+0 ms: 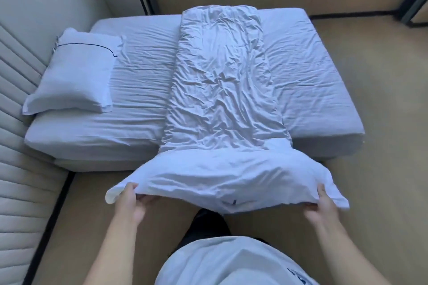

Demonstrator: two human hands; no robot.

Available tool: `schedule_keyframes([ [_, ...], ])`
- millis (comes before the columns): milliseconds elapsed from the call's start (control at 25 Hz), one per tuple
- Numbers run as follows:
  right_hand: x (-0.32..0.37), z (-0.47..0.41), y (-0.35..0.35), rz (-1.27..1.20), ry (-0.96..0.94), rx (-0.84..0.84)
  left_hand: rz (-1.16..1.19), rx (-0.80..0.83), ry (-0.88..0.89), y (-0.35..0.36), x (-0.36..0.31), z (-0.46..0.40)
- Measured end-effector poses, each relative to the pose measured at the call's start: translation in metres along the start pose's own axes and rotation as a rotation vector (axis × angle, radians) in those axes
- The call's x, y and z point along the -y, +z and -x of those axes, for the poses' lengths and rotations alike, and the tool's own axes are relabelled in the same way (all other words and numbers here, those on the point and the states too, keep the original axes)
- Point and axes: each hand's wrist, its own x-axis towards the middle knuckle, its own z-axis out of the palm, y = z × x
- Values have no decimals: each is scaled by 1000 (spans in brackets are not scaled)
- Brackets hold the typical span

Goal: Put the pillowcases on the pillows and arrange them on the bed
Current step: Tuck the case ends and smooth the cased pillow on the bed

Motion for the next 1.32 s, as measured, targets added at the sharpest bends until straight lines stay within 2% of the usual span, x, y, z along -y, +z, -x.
schedule_keyframes([
  [200, 73, -71, 129, -177, -84, 9, 5, 128, 58, 104, -87, -82],
  [400, 138, -137, 251, -118, -129, -16, -82, 220, -38, 213, -168, -179],
  [600, 209, -182, 380, -168, -173, -87, -140, 249, -98, 313, -257, -260],
  [680, 240, -199, 430, -202, -188, -81, -57, 282, -99, 353, -289, -278],
  [800, 279, -227, 492, -193, -203, 112, 269, 383, -12, 414, -328, -307],
  [840, 286, -235, 508, -170, -191, 182, 302, 396, 18, 431, -335, -309],
  [880, 289, -242, 521, -105, -175, 235, 226, 398, 46, 445, -335, -311],
  [960, 280, -252, 539, 148, -149, 240, -79, 392, 130, 466, -320, -306],
  [1080, 245, -266, 546, 712, -295, 223, -643, 384, 322, 477, -273, -305],
  [1200, 211, -292, 539, 1266, -443, 385, -1157, 332, 315, 467, -235, -314],
  [1320, 197, -316, 541, 1572, -537, 518, -1439, 347, 315, 463, -214, -331],
])
